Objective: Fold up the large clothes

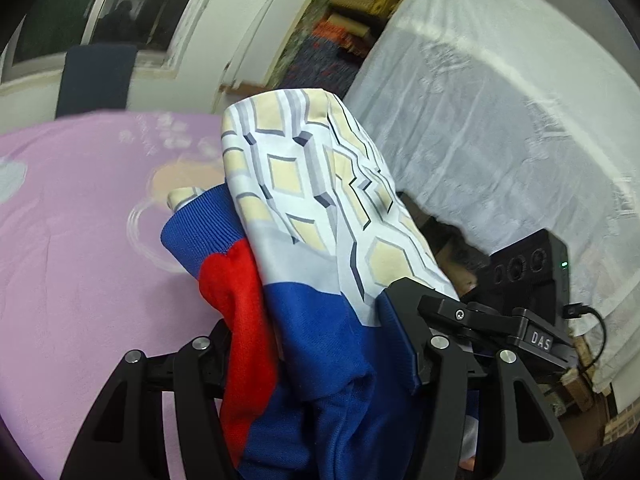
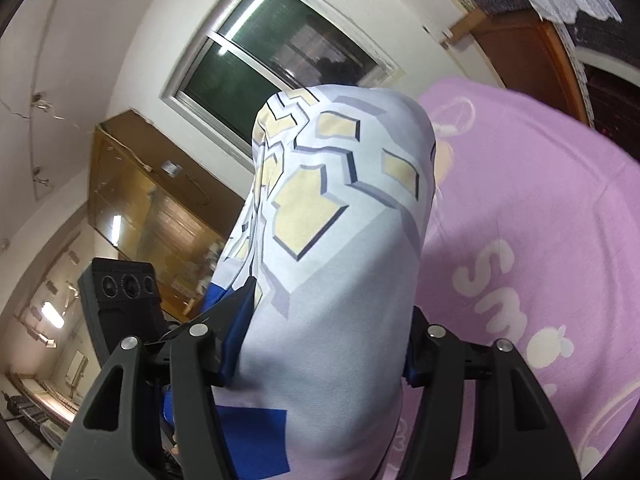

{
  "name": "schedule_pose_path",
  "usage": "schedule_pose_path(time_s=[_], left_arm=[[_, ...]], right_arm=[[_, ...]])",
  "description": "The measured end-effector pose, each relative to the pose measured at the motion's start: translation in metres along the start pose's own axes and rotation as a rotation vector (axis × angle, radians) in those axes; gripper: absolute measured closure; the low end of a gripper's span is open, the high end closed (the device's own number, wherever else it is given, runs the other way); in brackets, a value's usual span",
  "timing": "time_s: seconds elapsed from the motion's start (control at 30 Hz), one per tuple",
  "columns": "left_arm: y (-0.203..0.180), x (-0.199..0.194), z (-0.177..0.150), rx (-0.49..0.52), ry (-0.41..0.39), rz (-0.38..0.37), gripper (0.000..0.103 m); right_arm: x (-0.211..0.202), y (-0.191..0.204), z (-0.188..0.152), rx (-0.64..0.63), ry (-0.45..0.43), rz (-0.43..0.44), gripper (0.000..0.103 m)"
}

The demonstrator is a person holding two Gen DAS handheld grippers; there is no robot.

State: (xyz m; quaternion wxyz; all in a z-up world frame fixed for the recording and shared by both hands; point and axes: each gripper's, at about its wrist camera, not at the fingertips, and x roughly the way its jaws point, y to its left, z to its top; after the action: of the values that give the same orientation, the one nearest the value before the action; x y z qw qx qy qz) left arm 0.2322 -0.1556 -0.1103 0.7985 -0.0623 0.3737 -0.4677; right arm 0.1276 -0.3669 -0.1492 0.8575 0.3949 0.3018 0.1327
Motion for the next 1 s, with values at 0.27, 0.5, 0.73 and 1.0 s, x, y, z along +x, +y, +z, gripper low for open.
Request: schedule_pose_path(time_s=[0.27,0.5,0.73,1.0], left_arm=[[0.059,0.065,-0.043,-0.138,0.196,0.054,0.036],[0.032,0.028,-0.038,-0.061,0.141,0.277,0.03],[-0.022,-0.041,-0.041,0.034,-0.028,0.417,0.015],[-0.111,-0.109,-0.059,0.162,-0.195,0.594,0.003]], right_arm=[[0.056,-0.054,-0.035,0.091,0.165,-0.188,0.041],[0.028,-0.03,-0.032,0.051,0.128,-0.24,0.037],[-0.051,0.039,-0.033,-0.166,-0.062,-0.345,0.025],[-0.107,0.121,-0.063,-0.339,-0.167,-0.39,0.005]])
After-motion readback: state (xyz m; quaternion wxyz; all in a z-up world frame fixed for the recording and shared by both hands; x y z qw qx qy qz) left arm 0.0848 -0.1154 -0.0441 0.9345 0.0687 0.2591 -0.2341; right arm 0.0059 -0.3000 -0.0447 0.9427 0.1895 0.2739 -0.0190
